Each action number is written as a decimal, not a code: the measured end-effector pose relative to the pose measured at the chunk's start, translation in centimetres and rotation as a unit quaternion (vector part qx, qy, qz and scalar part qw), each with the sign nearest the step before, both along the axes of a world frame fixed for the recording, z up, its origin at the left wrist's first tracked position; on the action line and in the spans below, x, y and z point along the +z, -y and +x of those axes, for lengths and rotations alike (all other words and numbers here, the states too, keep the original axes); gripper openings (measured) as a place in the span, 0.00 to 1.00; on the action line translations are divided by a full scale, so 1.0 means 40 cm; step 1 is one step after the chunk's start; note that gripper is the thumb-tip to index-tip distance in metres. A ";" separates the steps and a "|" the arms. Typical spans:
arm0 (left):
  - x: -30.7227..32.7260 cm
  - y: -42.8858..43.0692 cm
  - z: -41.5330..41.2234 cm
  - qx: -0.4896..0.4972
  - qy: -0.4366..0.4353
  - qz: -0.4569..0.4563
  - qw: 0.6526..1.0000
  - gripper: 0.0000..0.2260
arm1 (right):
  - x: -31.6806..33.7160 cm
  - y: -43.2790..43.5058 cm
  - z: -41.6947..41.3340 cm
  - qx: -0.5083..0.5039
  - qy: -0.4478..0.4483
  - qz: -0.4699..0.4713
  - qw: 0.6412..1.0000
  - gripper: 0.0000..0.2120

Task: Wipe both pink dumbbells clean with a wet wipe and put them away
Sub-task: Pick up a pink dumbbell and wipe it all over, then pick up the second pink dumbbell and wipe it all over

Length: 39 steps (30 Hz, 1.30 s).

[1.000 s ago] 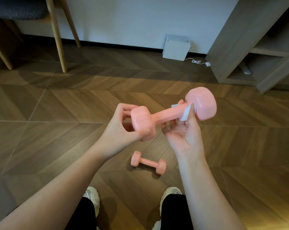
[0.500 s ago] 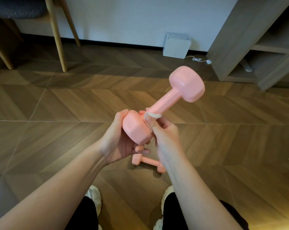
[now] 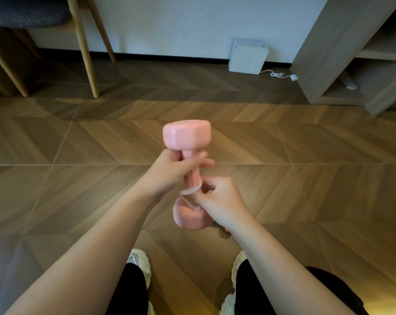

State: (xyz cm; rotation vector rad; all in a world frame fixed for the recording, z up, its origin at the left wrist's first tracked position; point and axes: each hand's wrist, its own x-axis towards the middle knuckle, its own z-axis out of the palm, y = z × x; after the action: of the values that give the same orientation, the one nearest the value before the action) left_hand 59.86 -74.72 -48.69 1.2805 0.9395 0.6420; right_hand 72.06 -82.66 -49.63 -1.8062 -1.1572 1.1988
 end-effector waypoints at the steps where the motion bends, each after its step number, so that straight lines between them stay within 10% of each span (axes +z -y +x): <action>1: -0.010 -0.001 0.001 0.039 0.006 -0.017 0.999 0.07 | -0.012 -0.004 -0.005 0.011 0.019 0.006 1.000 0.14; 11: -0.194 -0.124 -0.003 0.118 -0.097 -0.173 0.973 0.08 | -0.155 -0.075 0.065 -0.022 0.029 -0.085 0.996 0.11; 24: -0.848 -0.308 0.011 0.091 -0.370 -0.238 0.893 0.12 | -0.714 -0.252 0.295 0.009 0.152 -0.225 0.963 0.09; 39: -1.032 -0.367 0.059 0.074 -0.429 -0.228 0.871 0.16 | -0.889 -0.311 0.352 0.046 0.152 -0.229 0.960 0.08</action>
State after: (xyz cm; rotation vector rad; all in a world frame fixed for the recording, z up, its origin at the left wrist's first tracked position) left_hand 62.22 -60.04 -89.96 1.0462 1.8094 -0.1003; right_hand 86.14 -70.23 -85.18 -2.3736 -1.2104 1.3607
